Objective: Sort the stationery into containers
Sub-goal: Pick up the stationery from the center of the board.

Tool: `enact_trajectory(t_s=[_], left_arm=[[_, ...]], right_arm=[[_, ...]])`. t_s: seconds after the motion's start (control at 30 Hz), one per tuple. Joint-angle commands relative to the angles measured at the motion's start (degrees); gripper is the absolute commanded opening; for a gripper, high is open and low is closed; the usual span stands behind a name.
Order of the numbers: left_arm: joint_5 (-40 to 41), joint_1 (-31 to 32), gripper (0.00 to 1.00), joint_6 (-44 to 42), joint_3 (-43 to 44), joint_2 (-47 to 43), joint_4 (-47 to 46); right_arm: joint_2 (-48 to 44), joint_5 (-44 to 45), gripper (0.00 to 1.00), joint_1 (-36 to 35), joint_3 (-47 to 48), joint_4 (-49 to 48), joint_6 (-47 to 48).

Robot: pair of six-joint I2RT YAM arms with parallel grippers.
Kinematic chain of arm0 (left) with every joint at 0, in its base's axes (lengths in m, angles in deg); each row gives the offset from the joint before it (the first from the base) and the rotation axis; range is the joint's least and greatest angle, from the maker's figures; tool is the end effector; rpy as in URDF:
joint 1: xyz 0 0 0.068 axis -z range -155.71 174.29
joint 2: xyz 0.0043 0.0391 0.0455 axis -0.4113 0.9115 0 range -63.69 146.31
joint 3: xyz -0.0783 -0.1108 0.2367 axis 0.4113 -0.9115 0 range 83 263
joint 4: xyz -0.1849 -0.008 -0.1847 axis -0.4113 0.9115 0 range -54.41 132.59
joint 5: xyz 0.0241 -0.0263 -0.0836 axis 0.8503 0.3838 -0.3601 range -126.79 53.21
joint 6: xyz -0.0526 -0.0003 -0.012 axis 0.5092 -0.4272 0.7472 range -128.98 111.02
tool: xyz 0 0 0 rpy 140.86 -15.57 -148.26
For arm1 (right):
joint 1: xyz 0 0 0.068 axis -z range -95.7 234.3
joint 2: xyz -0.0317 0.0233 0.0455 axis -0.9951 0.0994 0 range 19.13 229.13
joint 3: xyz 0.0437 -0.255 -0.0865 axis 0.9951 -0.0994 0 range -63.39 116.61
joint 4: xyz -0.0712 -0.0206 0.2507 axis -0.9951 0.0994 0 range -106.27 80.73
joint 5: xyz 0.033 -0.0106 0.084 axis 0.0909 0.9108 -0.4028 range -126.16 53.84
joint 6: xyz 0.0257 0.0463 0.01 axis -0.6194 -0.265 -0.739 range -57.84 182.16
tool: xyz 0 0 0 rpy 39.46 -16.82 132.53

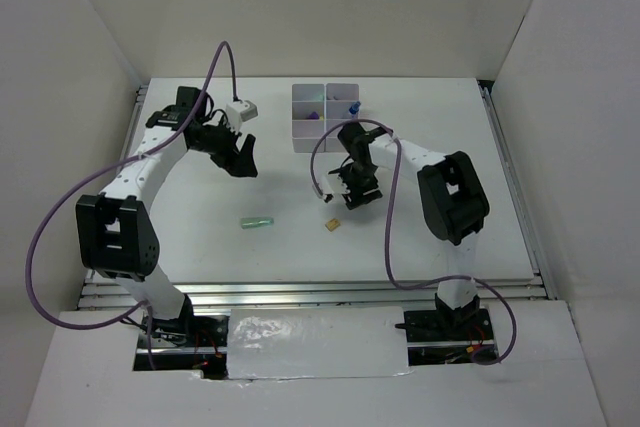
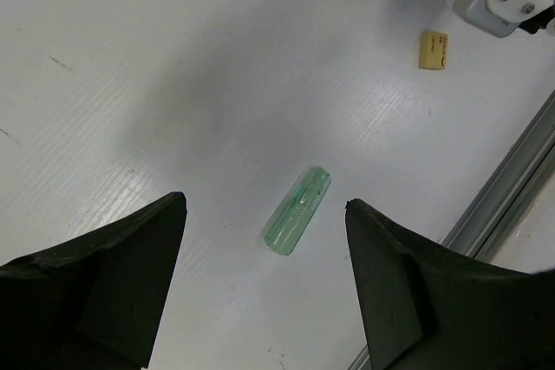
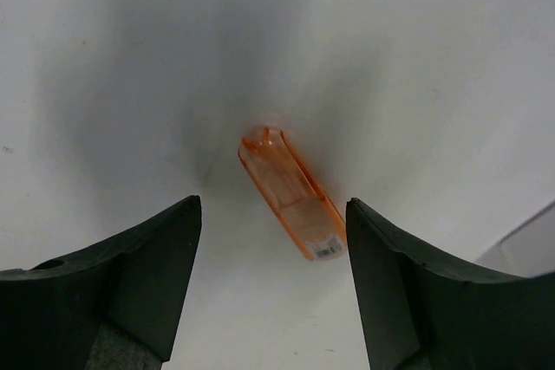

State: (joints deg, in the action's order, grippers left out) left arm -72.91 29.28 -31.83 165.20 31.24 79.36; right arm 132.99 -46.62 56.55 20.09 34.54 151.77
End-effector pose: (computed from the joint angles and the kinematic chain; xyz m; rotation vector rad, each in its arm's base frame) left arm 0.3485 -0.0516 0.2953 0.8048 2.2695 -0.6602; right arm 0.3379 0.1850 0.1751 -2.5002 1.4974 0.1135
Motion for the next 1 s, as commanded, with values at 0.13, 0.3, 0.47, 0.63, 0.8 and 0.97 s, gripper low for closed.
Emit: enact_trajectory(t_s=[0.13,0.3,0.47,0.63,0.8,0.97], left_arm=[[-0.97,-0.07,0.86,2.2,-2.21,-2.91,-2.63],[-0.44,-0.07,0.86,2.2,-3.18,-3.7,-3.25],[-0.44,-0.16,0.86,1.85,-3.44,-3.79,-3.34],[-0.71,-0.34,0.85,1.14,-1.95,-2.3,-2.55],[-1.85,-1.21,0.84,3.86,-3.52,-2.47,-5.61],[-3.96,-2.09,0.84,8.61,-10.46,-5.89,-13.7]], right_arm=[[3.2,3.6,0.74,-3.1,3.17,0.0,4.53],[5.75,4.57,0.67,-3.89,5.63,1.75,6.02],[5.93,7.38,0.46,-4.24,4.23,2.28,9.1],[5.93,5.99,0.18,-4.07,7.65,7.53,7.53],[4.26,-12.8,0.01,-0.21,22.9,13.7,-7.31],[-2.4,-27.05,0.0,5.41,23.95,3.89,-31.34]])
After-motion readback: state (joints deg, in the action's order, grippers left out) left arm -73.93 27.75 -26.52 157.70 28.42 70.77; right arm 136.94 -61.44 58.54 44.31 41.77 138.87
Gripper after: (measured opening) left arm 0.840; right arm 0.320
